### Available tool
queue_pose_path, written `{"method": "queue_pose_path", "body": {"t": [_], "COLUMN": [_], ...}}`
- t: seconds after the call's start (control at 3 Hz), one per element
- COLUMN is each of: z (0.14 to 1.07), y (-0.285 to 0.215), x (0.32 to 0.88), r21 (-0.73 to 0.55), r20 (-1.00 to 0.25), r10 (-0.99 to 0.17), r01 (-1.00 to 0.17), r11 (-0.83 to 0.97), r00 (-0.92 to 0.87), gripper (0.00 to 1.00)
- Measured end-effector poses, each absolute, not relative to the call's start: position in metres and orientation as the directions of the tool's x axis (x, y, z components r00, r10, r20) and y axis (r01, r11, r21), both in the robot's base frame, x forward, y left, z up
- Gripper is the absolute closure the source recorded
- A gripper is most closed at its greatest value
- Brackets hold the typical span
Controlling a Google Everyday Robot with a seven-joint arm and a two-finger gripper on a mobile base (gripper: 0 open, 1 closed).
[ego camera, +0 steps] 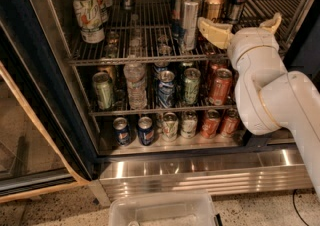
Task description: Pick orange can from top shelf of fridge
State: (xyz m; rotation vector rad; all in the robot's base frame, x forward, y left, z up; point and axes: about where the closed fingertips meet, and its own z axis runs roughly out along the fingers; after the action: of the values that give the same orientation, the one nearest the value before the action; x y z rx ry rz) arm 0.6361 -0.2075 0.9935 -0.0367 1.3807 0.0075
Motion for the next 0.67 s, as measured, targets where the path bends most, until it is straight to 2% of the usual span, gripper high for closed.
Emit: {"method": "queue_pose_path", "body": {"t": [0.33, 0.67], "z": [0.9957, 0.9990], "y": [-0.2171, -0.2204], "x": [0.6243, 0.6164], "r21": [-0.133, -0.170], "r20": [-0.981, -0.976], "r10": [-0.140, -0.180], "r01": [0.060, 0.086], "r11": [0.989, 0.982], "r00": [0.132, 0.123], "gripper": [0.00, 0.00]}}
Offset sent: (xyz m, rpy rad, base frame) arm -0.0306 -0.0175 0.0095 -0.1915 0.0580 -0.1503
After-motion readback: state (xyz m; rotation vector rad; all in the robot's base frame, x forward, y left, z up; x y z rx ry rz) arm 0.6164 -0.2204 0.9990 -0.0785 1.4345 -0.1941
